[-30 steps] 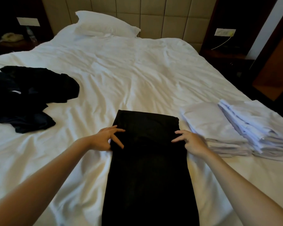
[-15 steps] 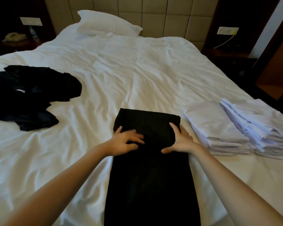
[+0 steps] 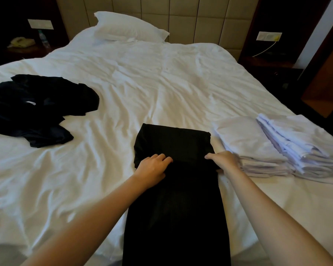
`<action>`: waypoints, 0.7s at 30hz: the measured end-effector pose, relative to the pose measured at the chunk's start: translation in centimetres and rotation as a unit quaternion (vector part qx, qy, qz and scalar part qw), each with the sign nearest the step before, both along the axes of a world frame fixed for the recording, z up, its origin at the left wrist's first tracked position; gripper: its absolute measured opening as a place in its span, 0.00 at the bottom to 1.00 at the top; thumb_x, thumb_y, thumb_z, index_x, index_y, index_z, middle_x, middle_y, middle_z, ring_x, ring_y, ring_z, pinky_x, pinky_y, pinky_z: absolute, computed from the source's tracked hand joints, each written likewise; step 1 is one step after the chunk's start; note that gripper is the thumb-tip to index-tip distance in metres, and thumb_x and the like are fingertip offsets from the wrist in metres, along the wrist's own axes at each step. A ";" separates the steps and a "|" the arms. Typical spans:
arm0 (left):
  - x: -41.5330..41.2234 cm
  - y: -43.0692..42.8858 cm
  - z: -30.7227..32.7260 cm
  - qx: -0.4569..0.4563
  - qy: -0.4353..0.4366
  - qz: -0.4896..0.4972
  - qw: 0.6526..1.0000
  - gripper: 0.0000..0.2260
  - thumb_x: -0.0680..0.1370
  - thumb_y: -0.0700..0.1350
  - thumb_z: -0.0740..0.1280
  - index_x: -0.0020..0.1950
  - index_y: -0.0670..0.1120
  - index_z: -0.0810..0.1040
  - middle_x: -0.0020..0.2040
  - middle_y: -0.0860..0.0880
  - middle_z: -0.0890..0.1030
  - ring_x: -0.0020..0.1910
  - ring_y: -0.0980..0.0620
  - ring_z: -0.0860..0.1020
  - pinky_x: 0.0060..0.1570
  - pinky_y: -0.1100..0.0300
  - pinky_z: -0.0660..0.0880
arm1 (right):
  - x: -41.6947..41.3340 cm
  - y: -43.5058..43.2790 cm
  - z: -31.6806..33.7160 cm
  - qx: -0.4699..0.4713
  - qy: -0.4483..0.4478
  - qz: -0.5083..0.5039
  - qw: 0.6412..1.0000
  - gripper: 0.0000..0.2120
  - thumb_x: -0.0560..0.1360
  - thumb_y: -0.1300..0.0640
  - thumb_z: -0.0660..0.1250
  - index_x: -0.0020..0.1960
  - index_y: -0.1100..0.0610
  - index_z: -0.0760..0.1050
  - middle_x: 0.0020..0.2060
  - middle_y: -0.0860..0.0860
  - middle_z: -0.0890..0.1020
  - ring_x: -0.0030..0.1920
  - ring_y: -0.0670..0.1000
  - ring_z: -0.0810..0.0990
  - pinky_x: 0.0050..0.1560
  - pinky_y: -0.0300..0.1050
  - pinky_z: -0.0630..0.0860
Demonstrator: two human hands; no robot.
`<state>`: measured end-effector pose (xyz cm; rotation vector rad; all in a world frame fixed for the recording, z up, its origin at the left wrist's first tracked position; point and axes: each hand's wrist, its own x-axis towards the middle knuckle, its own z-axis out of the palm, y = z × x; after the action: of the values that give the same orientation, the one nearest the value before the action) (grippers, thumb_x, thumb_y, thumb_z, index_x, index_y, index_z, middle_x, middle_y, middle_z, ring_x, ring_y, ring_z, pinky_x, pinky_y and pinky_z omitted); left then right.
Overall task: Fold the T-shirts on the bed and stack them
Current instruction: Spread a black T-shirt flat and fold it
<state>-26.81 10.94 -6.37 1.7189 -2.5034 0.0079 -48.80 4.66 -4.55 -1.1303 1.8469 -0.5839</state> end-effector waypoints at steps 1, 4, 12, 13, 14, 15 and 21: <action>-0.1 -0.1 -0.1 -0.004 0.006 0.006 1.000 0.17 0.81 0.46 0.58 0.70 0.47 0.66 0.61 0.48 0.73 0.58 0.51 0.74 0.52 0.60 0.73 | -0.2 -0.1 0.0 0.004 -0.019 -0.008 1.000 0.17 0.73 0.57 0.70 0.58 0.64 0.73 0.50 0.57 0.76 0.46 0.53 0.76 0.29 0.40 0.67; -0.4 -0.5 0.1 -0.015 0.094 0.022 0.995 0.13 0.81 0.45 0.58 0.65 0.44 0.73 0.58 0.47 0.76 0.56 0.50 0.76 0.52 0.60 0.74 | -0.5 -0.4 0.0 -0.014 -0.056 -0.043 0.997 0.16 0.72 0.62 0.72 0.58 0.64 0.75 0.52 0.59 0.78 0.40 0.53 0.77 0.29 0.40 0.70; 0.0 0.2 -0.2 0.095 0.115 -0.020 0.989 0.22 0.76 0.59 0.62 0.68 0.51 0.71 0.63 0.52 0.73 0.62 0.53 0.72 0.61 0.59 0.70 | -1.0 -0.4 -0.1 -0.022 0.076 0.004 0.997 0.13 0.73 0.54 0.71 0.48 0.62 0.73 0.42 0.53 0.74 0.40 0.51 0.74 0.38 0.41 0.69; 0.2 0.1 -0.1 0.095 0.173 0.006 0.980 0.22 0.76 0.61 0.62 0.66 0.52 0.72 0.63 0.52 0.74 0.62 0.53 0.72 0.61 0.58 0.70 | -0.8 -0.7 -0.2 -0.033 0.086 0.018 0.996 0.13 0.72 0.52 0.70 0.43 0.61 0.71 0.39 0.52 0.74 0.39 0.51 0.73 0.36 0.42 0.68; 0.5 -0.2 0.2 0.072 0.225 0.035 0.971 0.22 0.75 0.61 0.61 0.65 0.51 0.74 0.62 0.51 0.74 0.62 0.52 0.72 0.62 0.57 0.69 | -0.6 -1.0 -0.2 -0.045 0.090 0.026 0.995 0.15 0.73 0.50 0.70 0.37 0.60 0.69 0.36 0.51 0.73 0.38 0.50 0.73 0.33 0.41 0.66; 0.8 -0.5 0.6 0.032 0.255 0.070 0.964 0.21 0.75 0.59 0.61 0.64 0.50 0.74 0.62 0.50 0.74 0.62 0.51 0.72 0.62 0.57 0.68 | -0.4 -1.2 -0.3 -0.050 0.088 0.030 0.994 0.17 0.73 0.49 0.69 0.34 0.58 0.67 0.34 0.51 0.73 0.37 0.51 0.73 0.32 0.41 0.65; 3.6 -4.0 0.9 0.135 0.484 0.351 0.790 0.33 0.74 0.51 0.70 0.72 0.39 0.60 0.64 0.41 0.72 0.60 0.42 0.75 0.56 0.53 0.74 | -0.1 -2.9 0.2 -0.004 -0.052 -0.005 0.999 0.28 0.71 0.47 0.71 0.64 0.62 0.69 0.57 0.57 0.77 0.57 0.58 0.77 0.51 0.47 0.74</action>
<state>-23.21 6.95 -5.50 1.9141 -1.0994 -0.9386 -48.87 1.71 -4.31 -1.0764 1.7640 -0.6437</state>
